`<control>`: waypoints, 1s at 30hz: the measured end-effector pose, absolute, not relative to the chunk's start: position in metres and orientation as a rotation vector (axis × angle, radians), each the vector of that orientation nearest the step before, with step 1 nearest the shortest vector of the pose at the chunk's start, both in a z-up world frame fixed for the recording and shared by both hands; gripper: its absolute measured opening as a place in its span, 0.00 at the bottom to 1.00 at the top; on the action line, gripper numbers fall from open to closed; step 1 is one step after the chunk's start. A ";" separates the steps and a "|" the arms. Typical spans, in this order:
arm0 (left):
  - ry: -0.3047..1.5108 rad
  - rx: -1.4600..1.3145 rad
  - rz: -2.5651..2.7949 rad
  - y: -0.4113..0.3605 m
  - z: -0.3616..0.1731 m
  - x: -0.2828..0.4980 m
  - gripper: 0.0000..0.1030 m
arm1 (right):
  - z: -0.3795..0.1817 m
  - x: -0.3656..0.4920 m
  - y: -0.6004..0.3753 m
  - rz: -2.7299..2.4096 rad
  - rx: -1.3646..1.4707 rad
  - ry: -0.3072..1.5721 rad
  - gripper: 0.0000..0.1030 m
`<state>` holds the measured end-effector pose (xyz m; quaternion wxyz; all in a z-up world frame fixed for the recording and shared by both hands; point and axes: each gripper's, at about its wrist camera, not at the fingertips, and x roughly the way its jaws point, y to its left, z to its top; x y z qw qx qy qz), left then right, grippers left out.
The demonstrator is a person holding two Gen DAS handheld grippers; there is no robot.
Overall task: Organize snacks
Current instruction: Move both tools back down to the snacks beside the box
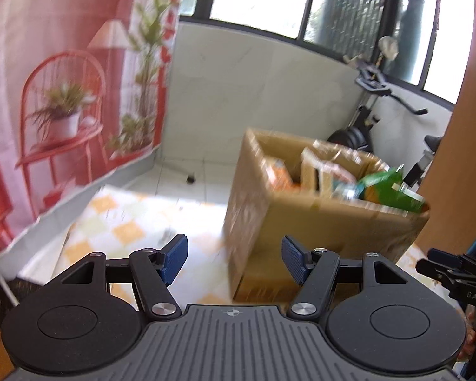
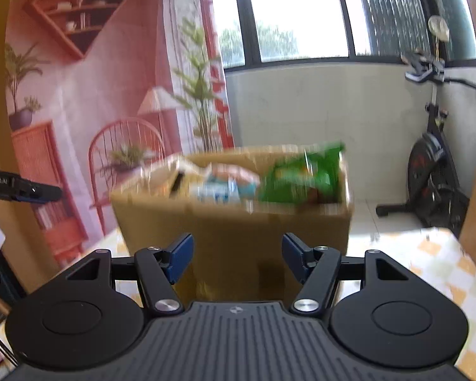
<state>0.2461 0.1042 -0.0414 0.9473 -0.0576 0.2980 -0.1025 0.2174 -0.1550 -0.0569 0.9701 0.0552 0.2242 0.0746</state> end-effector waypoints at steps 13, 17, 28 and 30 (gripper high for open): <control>0.780 -0.195 -0.141 0.109 -0.124 0.210 0.66 | -0.145 0.175 -0.147 0.176 0.012 0.772 0.63; 0.816 -0.184 -0.132 0.105 -0.136 0.207 0.66 | -0.163 0.167 -0.145 0.180 -0.003 0.836 0.63; 0.916 -0.182 -0.100 0.091 -0.166 0.192 0.66 | -0.187 0.162 -0.131 0.224 -0.109 0.928 0.72; 0.926 -0.182 -0.096 0.090 -0.169 0.191 0.66 | -0.192 0.163 -0.129 0.230 -0.120 0.938 0.74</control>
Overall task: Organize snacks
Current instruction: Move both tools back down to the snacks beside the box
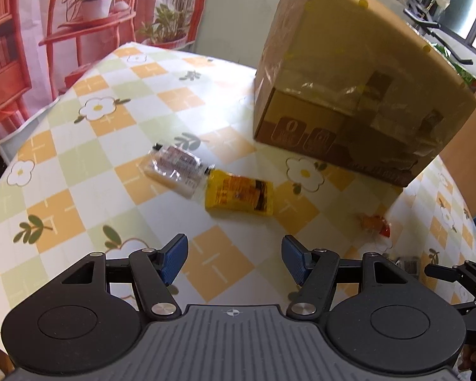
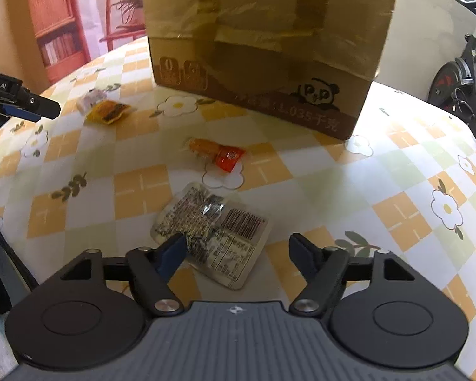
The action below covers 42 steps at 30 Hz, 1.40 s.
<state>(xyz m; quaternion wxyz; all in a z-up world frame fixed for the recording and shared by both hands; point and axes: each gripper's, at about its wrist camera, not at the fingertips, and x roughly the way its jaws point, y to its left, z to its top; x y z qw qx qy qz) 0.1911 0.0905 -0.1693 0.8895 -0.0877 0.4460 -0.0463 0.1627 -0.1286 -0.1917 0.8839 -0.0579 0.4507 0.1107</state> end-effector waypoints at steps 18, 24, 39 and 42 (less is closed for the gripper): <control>0.959 -0.194 -0.087 0.087 -0.182 0.187 0.66 | -0.206 0.189 -0.126 0.201 -0.077 0.882 0.79; 0.963 -0.199 -0.101 0.082 -0.186 0.185 0.66 | -0.208 0.185 -0.127 0.197 -0.076 0.847 0.78; 0.975 -0.212 -0.108 0.079 -0.190 0.185 0.66 | -0.203 0.198 -0.138 0.182 -0.011 0.856 0.53; 0.980 -0.213 -0.114 0.079 -0.193 0.186 0.66 | -0.201 0.193 -0.145 0.152 0.027 0.870 0.46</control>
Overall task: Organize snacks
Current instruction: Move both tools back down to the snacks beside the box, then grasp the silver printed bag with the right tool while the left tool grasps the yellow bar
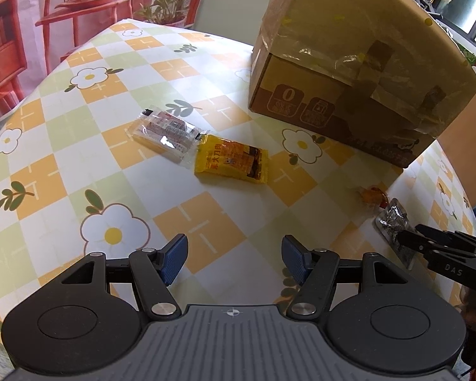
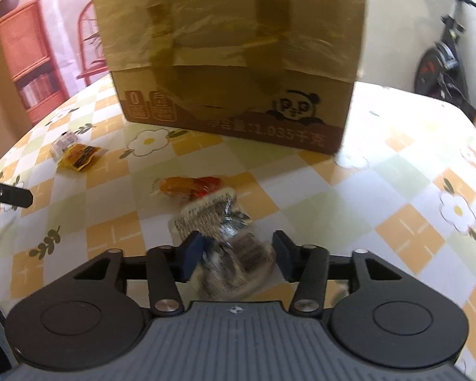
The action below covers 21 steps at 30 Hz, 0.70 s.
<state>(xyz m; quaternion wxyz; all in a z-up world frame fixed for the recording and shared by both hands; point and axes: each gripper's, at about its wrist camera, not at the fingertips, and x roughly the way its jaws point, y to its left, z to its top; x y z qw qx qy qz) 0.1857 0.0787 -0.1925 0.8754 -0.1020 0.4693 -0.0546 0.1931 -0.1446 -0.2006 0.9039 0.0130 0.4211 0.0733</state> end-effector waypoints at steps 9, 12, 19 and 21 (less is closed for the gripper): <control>0.983 -0.213 -0.124 0.079 -0.196 0.187 0.66 | -0.193 0.190 -0.135 0.229 -0.045 0.835 0.62; 0.981 -0.223 -0.122 0.081 -0.195 0.186 0.66 | -0.201 0.196 -0.123 0.283 -0.117 0.841 0.62; 0.975 -0.253 -0.119 0.087 -0.196 0.185 0.66 | -0.211 0.203 -0.121 0.300 -0.123 0.814 0.61; 0.970 -0.256 -0.120 0.088 -0.195 0.186 0.66 | -0.211 0.200 -0.122 0.295 -0.118 0.798 0.53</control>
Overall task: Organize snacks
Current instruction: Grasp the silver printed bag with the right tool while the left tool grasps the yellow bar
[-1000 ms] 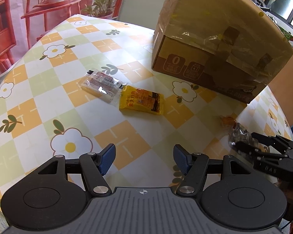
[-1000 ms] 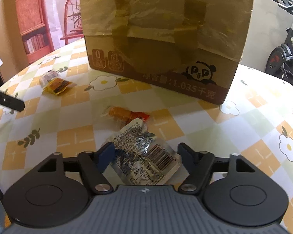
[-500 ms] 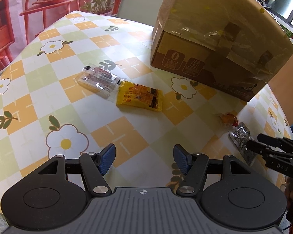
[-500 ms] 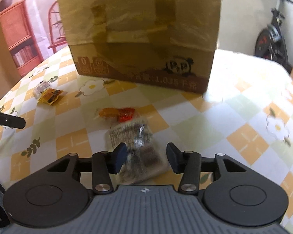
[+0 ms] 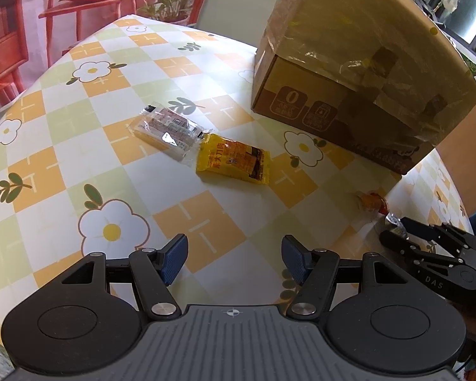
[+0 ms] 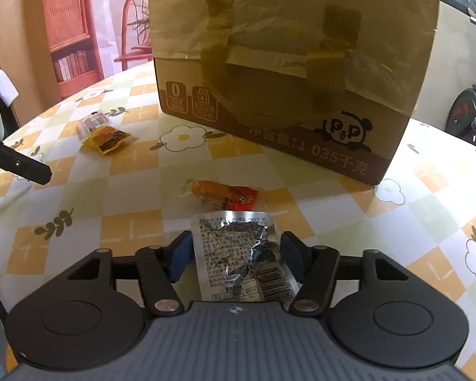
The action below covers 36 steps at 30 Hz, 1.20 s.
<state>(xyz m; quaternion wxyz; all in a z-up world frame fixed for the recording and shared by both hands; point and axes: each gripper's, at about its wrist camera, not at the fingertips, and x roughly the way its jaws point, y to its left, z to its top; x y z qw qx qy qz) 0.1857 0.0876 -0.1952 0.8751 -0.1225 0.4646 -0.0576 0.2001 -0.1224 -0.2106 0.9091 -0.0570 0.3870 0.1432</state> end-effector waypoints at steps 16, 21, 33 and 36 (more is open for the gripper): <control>0.855 -0.225 -0.123 0.084 -0.183 0.240 0.62 | -0.213 0.194 -0.152 0.178 0.015 0.733 0.21; 0.853 -0.162 -0.146 0.072 -0.192 0.263 0.62 | -0.213 0.192 -0.151 0.180 0.006 0.726 0.21; 0.884 -0.082 -0.136 0.068 -0.204 0.269 0.47 | -0.213 0.192 -0.154 0.193 0.023 0.721 0.21; 0.897 -0.095 -0.160 0.063 -0.204 0.262 0.47 | -0.213 0.193 -0.154 0.195 0.023 0.721 0.21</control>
